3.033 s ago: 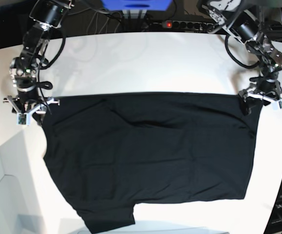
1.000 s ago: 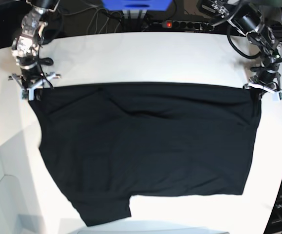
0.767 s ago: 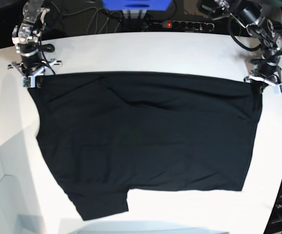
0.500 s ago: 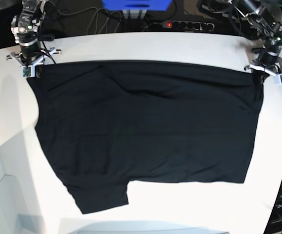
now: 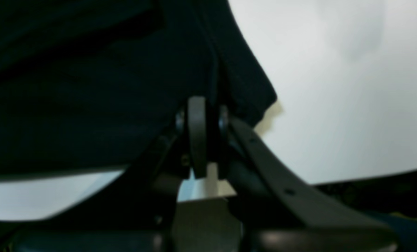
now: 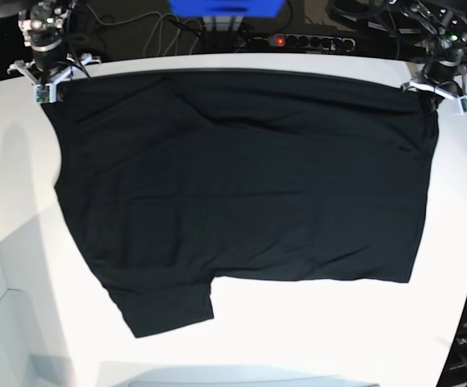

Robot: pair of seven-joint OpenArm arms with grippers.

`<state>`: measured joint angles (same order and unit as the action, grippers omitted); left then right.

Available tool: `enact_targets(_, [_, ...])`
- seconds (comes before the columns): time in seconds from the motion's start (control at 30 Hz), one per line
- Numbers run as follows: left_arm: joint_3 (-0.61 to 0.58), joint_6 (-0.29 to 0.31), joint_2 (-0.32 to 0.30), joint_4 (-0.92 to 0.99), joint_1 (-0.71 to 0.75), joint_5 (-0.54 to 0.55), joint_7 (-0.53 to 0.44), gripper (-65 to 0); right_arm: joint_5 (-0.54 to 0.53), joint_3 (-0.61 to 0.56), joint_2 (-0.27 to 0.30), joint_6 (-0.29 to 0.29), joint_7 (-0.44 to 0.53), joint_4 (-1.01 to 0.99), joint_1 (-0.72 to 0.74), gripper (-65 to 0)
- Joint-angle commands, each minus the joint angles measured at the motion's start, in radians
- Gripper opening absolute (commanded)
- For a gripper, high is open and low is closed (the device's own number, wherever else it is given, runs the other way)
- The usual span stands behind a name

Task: Fold the T-shirt properly
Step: 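Release the shirt and raise both grippers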

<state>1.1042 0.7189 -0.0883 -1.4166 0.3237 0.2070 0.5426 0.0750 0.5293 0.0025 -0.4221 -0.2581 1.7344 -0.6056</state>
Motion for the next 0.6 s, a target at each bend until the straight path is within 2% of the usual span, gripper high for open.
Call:
enact_targets(0.0, [0.007, -0.021, -0.015, -0.011, 0.009, -0.024, 0.012, -65.0, 0.019, 0.015, 0.006, -0.001, 0.004, 0.017, -0.012, -65.0])
enact_targets(0.1, [0.009, -0.021, -0.015, -0.011, 0.009, -0.024, 0.012, -65.0, 0.019, 0.035, 0.001, -0.039, 0.004, 0.017, -0.012, -65.0])
enact_targets(0.57, [0.009, -0.021, 0.005, -0.022, 0.044, -0.03, 0.012, -64.1, 0.016, 0.062, -0.028, -0.044, 0.003, 0.055, -0.012, -65.0])
